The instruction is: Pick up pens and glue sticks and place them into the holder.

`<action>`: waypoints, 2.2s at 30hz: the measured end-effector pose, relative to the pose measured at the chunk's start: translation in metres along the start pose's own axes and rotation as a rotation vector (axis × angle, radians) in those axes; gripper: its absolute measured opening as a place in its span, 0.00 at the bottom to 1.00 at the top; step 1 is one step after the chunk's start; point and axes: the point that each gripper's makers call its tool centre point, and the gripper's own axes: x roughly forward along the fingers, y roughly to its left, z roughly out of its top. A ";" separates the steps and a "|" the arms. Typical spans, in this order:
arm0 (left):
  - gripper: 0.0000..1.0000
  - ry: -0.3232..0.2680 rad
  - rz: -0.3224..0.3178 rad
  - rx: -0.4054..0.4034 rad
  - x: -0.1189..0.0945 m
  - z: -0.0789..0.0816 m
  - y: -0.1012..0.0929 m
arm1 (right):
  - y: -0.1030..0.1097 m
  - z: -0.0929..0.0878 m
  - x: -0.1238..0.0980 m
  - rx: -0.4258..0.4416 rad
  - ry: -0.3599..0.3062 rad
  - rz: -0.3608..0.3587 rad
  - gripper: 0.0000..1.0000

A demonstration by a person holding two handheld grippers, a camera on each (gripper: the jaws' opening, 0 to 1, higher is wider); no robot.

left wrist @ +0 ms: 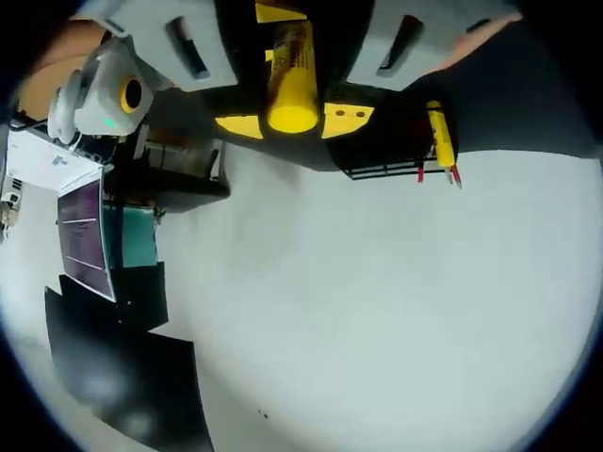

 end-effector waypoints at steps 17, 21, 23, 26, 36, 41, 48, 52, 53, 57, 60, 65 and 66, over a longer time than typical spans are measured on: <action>0.29 0.037 0.011 0.007 0.001 -0.028 0.007 | -0.004 -0.001 0.000 -0.027 0.005 -0.034 0.16; 0.29 0.048 0.013 -0.016 0.000 -0.038 0.009 | -0.005 -0.001 0.000 -0.034 0.007 -0.037 0.16; 0.29 0.053 0.008 -0.032 0.000 -0.043 0.008 | -0.005 -0.001 0.000 -0.036 0.004 -0.040 0.16; 0.28 0.055 0.002 -0.048 0.001 -0.047 0.006 | -0.006 -0.001 0.000 -0.037 0.004 -0.042 0.16; 0.25 0.051 -0.003 -0.115 0.003 -0.055 0.003 | -0.006 0.000 -0.001 -0.036 0.000 -0.043 0.16; 0.17 0.042 0.012 -0.136 0.003 -0.053 0.006 | -0.005 0.001 -0.002 -0.032 -0.006 -0.041 0.16; 0.16 0.053 0.060 -0.076 -0.003 -0.052 0.020 | 0.004 0.001 0.000 -0.060 -0.019 -0.012 0.18; 0.16 0.052 0.111 -0.062 -0.013 -0.052 0.043 | 0.000 0.002 -0.001 -0.062 -0.020 -0.026 0.18; 0.16 0.052 0.133 -0.044 -0.016 -0.052 0.050 | -0.002 0.004 -0.002 -0.059 -0.026 -0.037 0.18; 0.16 0.065 0.159 -0.037 -0.024 -0.056 0.064 | -0.009 0.008 -0.004 -0.026 -0.044 -0.056 0.19; 0.16 0.080 0.173 -0.018 -0.031 -0.060 0.067 | -0.013 0.010 -0.004 -0.017 -0.048 -0.077 0.19; 0.16 0.091 0.183 0.038 -0.040 -0.060 0.069 | -0.029 0.011 -0.008 0.022 -0.037 -0.159 0.19; 0.16 0.090 0.182 0.046 -0.042 -0.060 0.069 | -0.026 0.014 -0.010 0.066 -0.054 -0.153 0.20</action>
